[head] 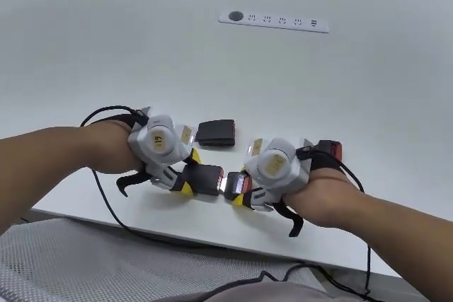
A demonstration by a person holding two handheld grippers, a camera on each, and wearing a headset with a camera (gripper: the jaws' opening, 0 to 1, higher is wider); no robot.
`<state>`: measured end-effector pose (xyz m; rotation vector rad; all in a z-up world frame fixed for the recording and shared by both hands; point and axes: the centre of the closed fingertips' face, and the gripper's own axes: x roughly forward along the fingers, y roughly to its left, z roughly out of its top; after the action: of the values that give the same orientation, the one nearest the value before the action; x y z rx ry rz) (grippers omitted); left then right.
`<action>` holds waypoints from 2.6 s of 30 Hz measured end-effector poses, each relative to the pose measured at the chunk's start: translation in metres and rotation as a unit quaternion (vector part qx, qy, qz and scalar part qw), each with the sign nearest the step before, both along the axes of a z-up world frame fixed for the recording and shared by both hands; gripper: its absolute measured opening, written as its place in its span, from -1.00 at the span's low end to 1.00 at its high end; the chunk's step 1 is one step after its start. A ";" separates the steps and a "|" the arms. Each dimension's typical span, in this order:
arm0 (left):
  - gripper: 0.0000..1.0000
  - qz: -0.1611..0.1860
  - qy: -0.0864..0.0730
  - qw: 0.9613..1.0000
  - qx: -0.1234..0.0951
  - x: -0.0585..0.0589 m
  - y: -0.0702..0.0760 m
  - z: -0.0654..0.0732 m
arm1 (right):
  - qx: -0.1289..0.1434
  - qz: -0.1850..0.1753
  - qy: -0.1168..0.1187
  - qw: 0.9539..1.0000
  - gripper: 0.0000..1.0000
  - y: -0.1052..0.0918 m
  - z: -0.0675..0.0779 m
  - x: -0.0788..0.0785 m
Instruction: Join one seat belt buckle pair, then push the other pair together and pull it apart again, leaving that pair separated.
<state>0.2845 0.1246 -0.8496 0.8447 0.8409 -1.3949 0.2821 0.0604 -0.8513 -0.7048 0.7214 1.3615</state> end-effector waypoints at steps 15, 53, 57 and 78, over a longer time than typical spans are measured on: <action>-0.33 0.007 -0.003 1.000 0.021 0.002 0.002 -0.002 | -0.001 -0.001 0.002 1.000 -0.32 0.002 0.000 0.002; -0.21 0.078 -0.057 0.995 -0.013 0.072 -0.005 0.046 | 0.039 -0.045 -0.037 0.998 -0.24 -0.061 0.043 0.050; -0.14 0.072 -0.060 0.996 -0.005 0.085 -0.005 0.040 | 0.028 -0.058 -0.048 0.997 -0.26 -0.082 0.043 0.065; -0.14 0.047 -0.028 0.998 0.032 0.108 -0.002 0.001 | -0.033 -0.071 -0.028 0.997 -0.23 -0.159 0.007 0.095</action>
<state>0.3921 0.1227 -0.8482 0.8788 0.8760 -1.2618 0.3771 -0.0982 -0.8438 -0.7268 0.7600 1.1889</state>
